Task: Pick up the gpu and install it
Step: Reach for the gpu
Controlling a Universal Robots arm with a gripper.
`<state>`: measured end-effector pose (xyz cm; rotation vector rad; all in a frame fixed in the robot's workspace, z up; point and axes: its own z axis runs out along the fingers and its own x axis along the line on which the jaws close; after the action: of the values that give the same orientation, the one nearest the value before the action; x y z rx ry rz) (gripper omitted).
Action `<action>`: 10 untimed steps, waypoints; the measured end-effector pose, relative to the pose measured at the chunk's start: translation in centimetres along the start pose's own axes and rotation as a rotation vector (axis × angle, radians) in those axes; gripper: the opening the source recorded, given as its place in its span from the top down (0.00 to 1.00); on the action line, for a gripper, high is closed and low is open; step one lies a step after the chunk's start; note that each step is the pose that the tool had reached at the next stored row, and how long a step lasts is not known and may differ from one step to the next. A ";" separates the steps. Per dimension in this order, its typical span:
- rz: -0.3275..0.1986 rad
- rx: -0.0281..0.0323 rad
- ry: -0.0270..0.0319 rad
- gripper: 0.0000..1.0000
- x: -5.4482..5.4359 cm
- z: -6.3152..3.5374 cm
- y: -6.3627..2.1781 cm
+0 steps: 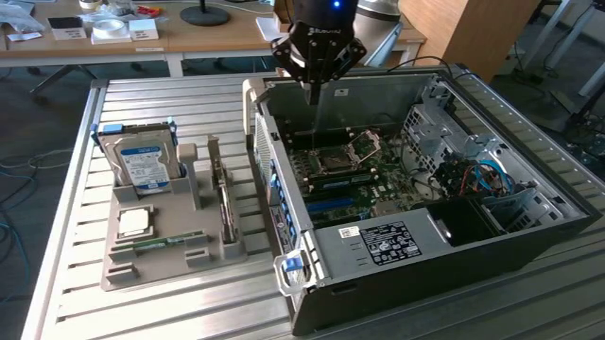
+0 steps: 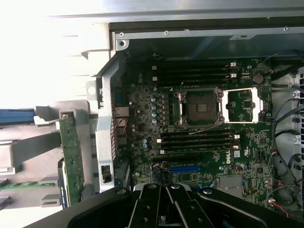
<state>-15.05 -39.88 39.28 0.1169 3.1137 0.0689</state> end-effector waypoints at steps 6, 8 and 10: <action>0.000 0.0000 0.0000 0.89 0.3 0.00 -0.02; 0.000 0.0000 0.0000 0.89 0.3 0.00 -0.02; 0.000 0.0000 0.0000 0.89 0.4 0.00 -0.03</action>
<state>-15.48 -39.88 39.27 0.1165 3.1137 0.0689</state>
